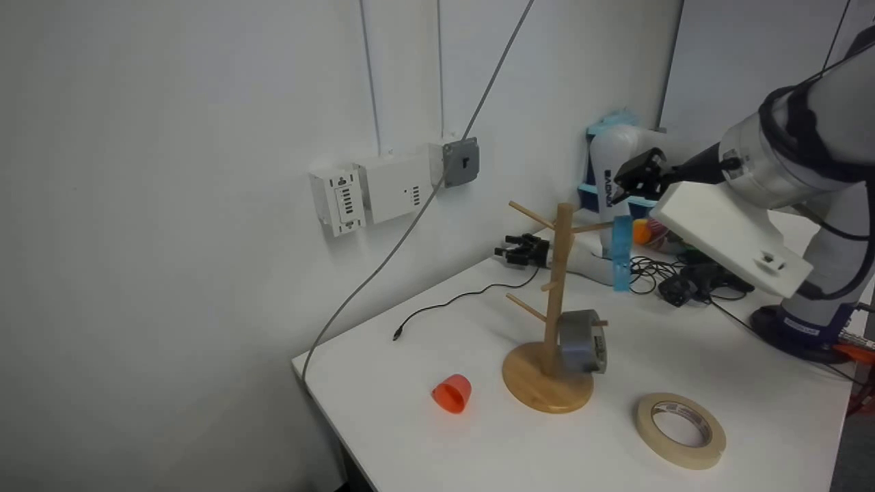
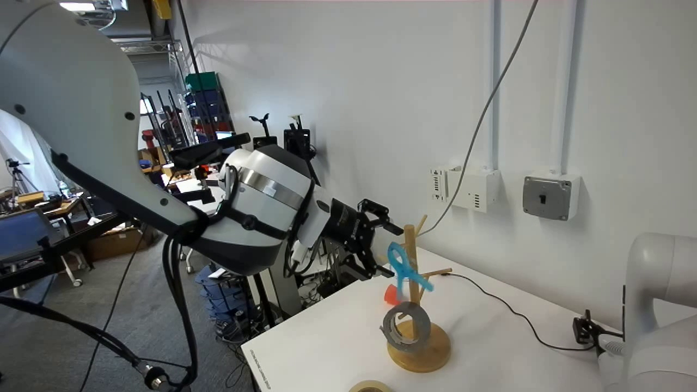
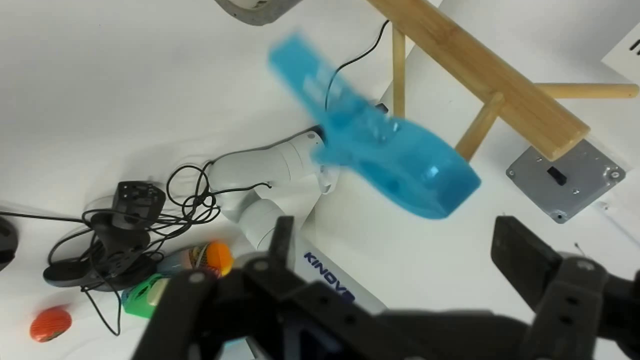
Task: Remove the tape off of the wooden holder then put the dark brown tape on the bottom position of the wooden holder then put the peg on the top position of the wooden holder
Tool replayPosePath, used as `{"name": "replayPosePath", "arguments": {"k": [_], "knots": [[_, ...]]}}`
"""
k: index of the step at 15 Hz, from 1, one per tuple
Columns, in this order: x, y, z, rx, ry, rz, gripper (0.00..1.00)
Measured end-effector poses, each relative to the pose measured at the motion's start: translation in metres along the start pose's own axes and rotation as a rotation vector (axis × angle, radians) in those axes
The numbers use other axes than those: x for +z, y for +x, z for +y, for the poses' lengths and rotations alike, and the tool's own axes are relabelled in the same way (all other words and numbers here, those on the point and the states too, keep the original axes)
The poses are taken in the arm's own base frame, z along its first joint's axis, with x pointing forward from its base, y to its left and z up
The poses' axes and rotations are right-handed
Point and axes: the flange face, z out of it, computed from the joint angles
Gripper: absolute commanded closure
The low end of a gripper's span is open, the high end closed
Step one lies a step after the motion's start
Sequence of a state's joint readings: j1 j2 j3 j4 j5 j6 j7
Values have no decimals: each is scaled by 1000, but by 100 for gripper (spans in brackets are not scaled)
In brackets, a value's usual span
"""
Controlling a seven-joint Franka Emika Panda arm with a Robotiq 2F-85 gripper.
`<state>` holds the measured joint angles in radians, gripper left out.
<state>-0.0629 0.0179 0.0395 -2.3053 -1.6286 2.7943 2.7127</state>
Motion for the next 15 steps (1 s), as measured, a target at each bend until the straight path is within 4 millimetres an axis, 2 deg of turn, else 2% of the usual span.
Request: {"name": "replayPosePath", "arguments": {"k": [9, 15], "knots": [[3, 1, 3, 8, -15, 0, 0], [-7, 23, -4, 60, -22, 22, 0]]}}
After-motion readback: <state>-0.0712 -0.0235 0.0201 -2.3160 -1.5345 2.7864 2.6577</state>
